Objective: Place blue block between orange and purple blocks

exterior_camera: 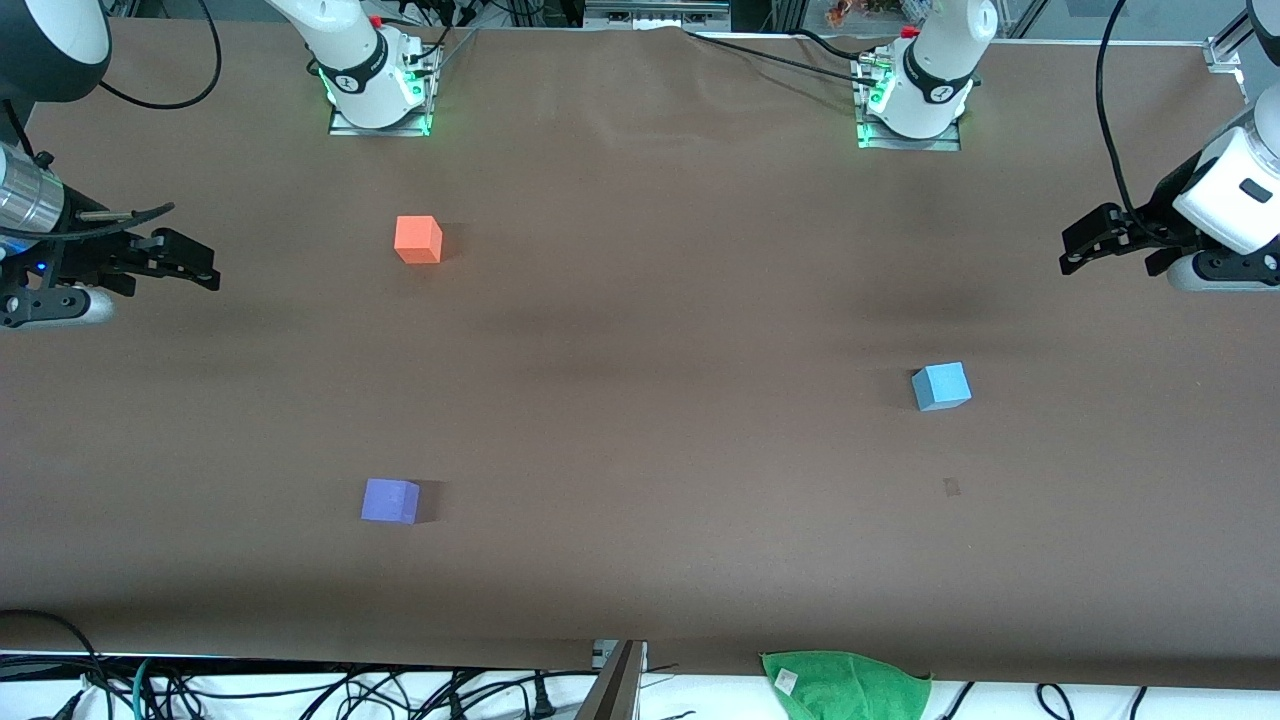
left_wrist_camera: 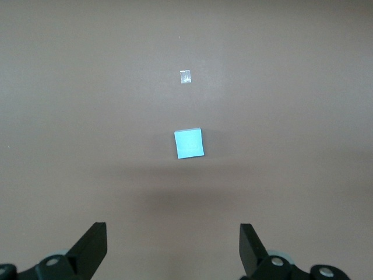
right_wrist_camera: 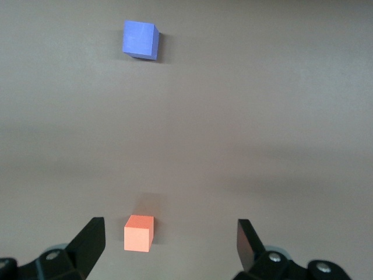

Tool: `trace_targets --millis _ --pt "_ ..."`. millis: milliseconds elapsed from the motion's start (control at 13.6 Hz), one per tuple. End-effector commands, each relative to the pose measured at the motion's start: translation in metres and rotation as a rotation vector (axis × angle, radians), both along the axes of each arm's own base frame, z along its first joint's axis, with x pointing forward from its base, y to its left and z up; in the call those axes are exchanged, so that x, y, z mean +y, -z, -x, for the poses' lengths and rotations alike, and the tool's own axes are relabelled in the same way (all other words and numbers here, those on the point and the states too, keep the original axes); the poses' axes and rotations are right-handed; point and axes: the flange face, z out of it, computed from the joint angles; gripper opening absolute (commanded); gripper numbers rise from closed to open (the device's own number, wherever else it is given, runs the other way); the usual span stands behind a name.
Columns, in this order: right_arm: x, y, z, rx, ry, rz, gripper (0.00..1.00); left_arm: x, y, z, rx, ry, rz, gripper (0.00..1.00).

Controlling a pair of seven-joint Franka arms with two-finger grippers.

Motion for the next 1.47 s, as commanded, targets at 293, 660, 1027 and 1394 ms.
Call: trace_targets --millis 293,660,1027,1394 --pt "-0.002 -0.006 -0.001 0.001 0.002 -0.016 1.00 0.010 -0.007 -0.004 -0.015 0.032 -0.015 1.00" --pt "-0.002 -0.006 -0.001 -0.001 0.000 -0.016 1.00 0.010 -0.007 -0.004 -0.015 0.033 -0.019 1.00" --pt "-0.002 -0.006 -0.001 -0.001 0.002 -0.016 1.00 -0.001 0.005 -0.009 0.009 0.067 -0.019 1.00" --pt "-0.002 -0.006 -0.001 -0.001 0.002 -0.016 1.00 0.001 0.007 -0.010 0.013 0.051 -0.004 1.00"
